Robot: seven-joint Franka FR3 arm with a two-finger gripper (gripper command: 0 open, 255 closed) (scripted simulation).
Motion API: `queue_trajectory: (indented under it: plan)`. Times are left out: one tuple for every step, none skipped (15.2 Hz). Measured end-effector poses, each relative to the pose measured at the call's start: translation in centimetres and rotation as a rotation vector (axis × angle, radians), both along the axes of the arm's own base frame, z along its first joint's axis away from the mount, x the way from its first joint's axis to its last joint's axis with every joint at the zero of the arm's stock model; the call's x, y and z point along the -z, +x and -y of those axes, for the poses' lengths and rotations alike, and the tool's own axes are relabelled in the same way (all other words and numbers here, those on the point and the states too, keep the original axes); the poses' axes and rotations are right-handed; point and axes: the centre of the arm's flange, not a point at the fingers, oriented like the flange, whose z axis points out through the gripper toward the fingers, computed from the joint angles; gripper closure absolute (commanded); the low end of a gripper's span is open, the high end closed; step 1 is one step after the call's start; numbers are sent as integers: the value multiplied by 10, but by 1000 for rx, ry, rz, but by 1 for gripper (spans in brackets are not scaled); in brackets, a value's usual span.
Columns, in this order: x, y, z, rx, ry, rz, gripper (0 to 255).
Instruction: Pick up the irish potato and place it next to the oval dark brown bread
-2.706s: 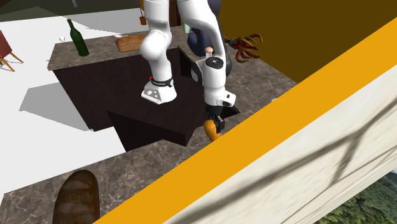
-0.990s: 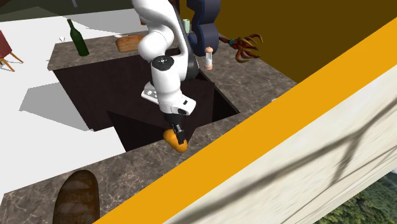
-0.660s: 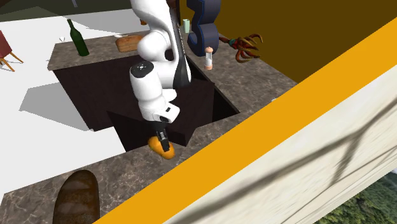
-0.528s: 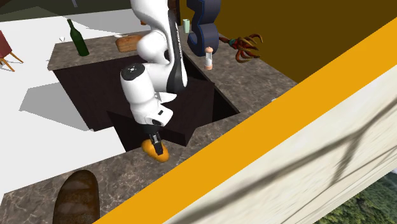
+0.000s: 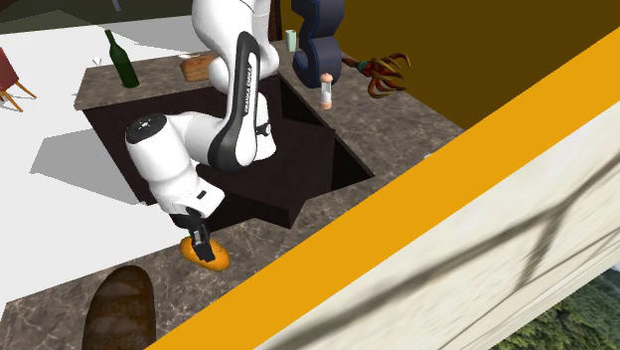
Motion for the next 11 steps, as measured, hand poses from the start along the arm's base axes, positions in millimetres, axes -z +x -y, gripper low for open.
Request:
queue_trajectory:
  plan:
    - [-1,-11,9,1,0,0,255]
    - [-3,-21,23,1,-1,0,255]
    - [0,-26,31,1,-1,0,255]
    - [4,-29,35,0,0,1,255]
    - [10,-29,37,0,0,1,255]
    - [16,-30,39,-1,1,2,255]
    - [22,-30,39,-1,1,2,255]
    - [28,-30,39,-1,1,2,255]
    - [33,-30,40,-1,1,2,255]
    - [39,-30,39,-1,1,2,255]
    - [43,-30,39,-1,1,2,255]
